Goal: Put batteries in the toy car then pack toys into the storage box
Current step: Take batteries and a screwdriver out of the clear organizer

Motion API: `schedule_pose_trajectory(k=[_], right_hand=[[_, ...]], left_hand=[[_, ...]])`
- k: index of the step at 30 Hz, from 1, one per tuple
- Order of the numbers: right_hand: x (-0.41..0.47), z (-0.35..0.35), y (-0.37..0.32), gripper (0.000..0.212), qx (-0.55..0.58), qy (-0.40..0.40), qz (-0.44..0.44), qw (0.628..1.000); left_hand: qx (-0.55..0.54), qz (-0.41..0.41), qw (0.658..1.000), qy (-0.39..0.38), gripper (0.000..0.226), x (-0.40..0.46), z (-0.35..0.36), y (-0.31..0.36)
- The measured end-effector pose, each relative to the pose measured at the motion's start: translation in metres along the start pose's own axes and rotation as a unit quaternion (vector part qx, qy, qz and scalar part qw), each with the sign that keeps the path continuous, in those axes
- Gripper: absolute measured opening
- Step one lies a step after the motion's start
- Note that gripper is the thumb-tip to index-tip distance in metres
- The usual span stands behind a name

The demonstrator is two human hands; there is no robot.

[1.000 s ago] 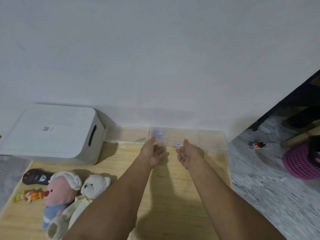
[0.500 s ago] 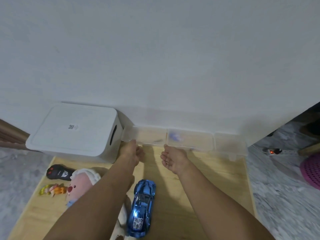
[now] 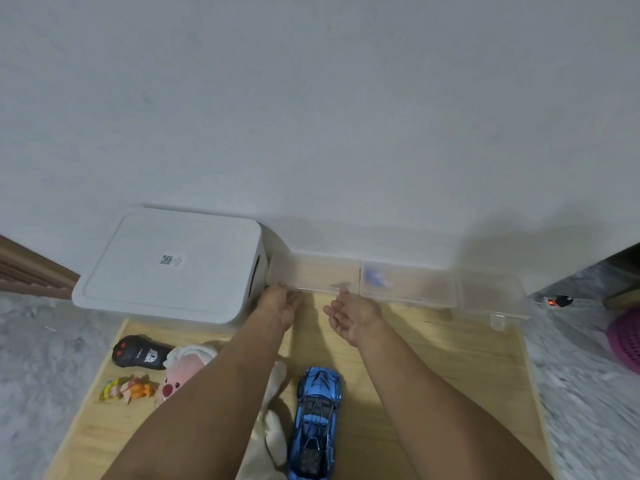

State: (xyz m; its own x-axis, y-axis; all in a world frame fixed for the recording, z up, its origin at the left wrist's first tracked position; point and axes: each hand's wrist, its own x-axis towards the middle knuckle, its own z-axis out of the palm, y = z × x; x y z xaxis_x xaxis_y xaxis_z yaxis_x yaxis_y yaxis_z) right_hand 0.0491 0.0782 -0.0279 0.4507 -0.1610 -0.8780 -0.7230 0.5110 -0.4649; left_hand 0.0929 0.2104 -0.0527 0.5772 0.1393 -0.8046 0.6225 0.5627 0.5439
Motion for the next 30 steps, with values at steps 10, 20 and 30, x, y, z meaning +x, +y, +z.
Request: schedule_pose_trajectory(k=[10,20,30], right_hand=[[-0.006,0.006,-0.005,0.02,0.016,0.02,-0.025,0.999],[-0.005,0.015,-0.006,0.019,-0.088,0.042,-0.254,0.962],[0.013,0.01,-0.015,0.032,-0.49,0.066,-0.428,0.757]], left_hand=[[-0.035,-0.003,0.999,-0.013,0.022,-0.028,0.003,0.007],[0.699,0.357,0.619,-0.021,0.077,-0.058,-0.03,-0.032],[0.804,0.274,0.524,-0.065,0.086,-0.052,-0.037,-0.018]])
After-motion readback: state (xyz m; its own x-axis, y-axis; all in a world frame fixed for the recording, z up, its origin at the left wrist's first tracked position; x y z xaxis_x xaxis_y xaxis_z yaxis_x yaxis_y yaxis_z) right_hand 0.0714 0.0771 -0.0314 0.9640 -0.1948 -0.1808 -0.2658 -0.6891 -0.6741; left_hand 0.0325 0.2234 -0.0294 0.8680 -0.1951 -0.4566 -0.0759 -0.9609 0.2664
